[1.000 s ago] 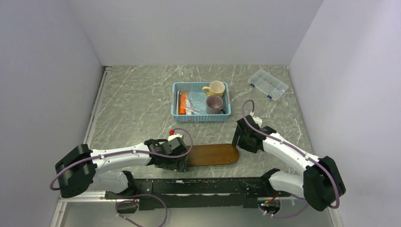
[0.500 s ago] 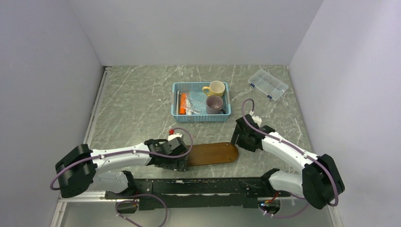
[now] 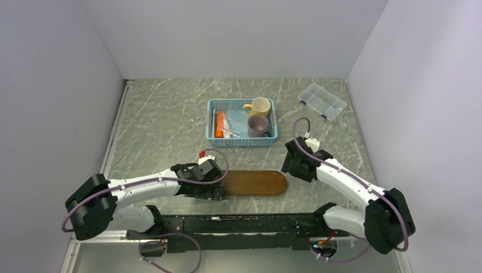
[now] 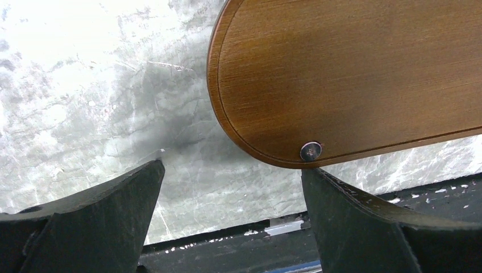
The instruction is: Prepare toiletry sets of a toothbrush and toothpaste on the tray
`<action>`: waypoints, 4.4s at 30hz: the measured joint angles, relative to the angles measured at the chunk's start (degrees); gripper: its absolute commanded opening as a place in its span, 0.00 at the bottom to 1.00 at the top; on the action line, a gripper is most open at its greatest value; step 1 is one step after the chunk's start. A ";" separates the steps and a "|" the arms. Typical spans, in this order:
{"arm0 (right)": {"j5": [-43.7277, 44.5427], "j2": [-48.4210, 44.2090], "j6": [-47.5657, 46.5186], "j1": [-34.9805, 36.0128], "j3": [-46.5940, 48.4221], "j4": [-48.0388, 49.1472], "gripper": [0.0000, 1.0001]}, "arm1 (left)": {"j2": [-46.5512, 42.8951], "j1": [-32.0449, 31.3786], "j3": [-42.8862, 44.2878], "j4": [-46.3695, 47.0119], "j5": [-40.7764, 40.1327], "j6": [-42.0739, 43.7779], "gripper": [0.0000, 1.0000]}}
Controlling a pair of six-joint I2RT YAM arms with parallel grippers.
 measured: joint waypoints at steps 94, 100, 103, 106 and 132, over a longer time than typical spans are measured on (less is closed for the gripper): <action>-5.99 48.50 -20.35 5.46 58.42 -2.43 0.36 | -19.50 31.43 16.81 -5.16 5.07 33.07 0.99; -6.03 50.49 -21.09 5.88 58.42 -2.21 0.30 | -19.50 31.47 16.81 -5.16 5.05 33.07 0.99; -6.14 51.28 -21.75 6.05 58.49 -1.64 0.26 | -19.50 31.47 16.81 -5.16 5.05 33.09 0.99; -5.92 51.45 -22.56 6.21 58.84 -1.46 0.22 | -19.50 31.47 16.81 -5.16 5.05 33.09 0.99; -5.31 52.52 -25.94 6.47 61.53 -2.67 0.00 | -19.43 31.63 16.81 -5.18 5.05 33.09 0.99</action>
